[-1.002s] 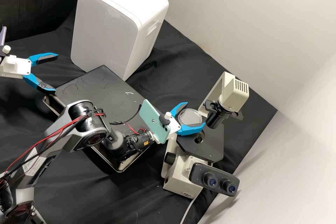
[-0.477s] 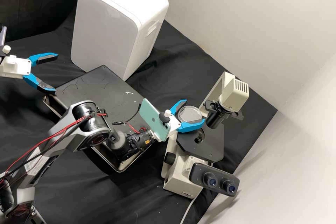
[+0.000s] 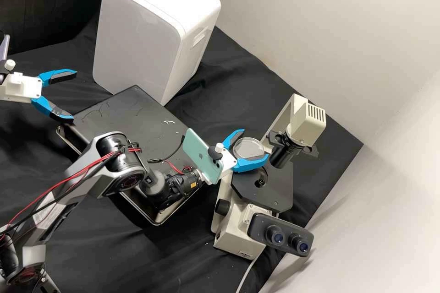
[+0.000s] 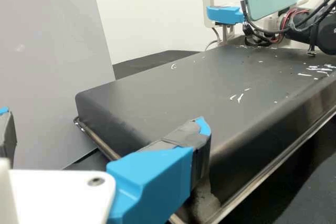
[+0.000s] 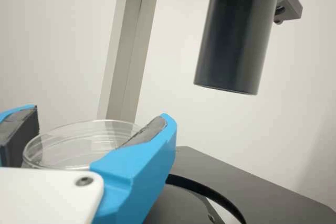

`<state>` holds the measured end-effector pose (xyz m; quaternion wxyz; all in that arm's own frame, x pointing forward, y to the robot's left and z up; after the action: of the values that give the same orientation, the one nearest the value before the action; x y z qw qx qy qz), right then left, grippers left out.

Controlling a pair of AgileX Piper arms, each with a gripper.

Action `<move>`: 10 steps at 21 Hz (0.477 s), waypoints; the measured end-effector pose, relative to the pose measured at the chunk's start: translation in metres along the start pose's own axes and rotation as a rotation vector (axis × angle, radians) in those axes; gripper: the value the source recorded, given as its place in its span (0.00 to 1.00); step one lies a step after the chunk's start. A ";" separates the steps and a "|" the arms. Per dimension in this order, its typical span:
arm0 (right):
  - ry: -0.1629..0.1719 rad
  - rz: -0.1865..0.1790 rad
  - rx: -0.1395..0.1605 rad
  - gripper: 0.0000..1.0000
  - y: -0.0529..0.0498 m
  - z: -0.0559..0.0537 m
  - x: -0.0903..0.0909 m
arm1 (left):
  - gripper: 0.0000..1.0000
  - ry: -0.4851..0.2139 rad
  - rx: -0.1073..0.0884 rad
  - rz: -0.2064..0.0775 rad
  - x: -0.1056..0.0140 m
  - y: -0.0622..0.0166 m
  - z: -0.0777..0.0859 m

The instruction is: Place the petri dish on the microscope

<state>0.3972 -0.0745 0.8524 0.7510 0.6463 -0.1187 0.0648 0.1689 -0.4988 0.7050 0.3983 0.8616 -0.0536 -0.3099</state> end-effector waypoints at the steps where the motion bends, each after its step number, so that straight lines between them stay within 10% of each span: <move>1: 0.001 0.001 0.000 0.00 0.000 0.000 0.000 | 1.00 0.000 0.000 0.000 0.000 0.0000 0.000; 6: 0.009 -0.005 -0.006 0.00 0.000 0.000 0.000 | 1.00 -0.001 0.000 0.000 0.000 0.0000 0.000; 7: 0.009 -0.005 -0.006 1.00 0.000 0.000 0.000 | 1.00 -0.001 0.000 0.000 0.000 0.0000 0.000; 8: 0.009 -0.005 -0.006 0.00 0.000 0.000 0.000 | 1.00 -0.001 0.000 0.000 0.000 0.0000 0.000; 10: 0.009 -0.005 -0.006 0.00 0.000 0.000 0.000 | 1.00 -0.001 0.000 0.000 0.000 0.0000 0.000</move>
<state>0.3973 -0.0746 0.8529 0.7536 0.6441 -0.1140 0.0652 0.1688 -0.4990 0.7048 0.3982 0.8615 -0.0538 -0.3105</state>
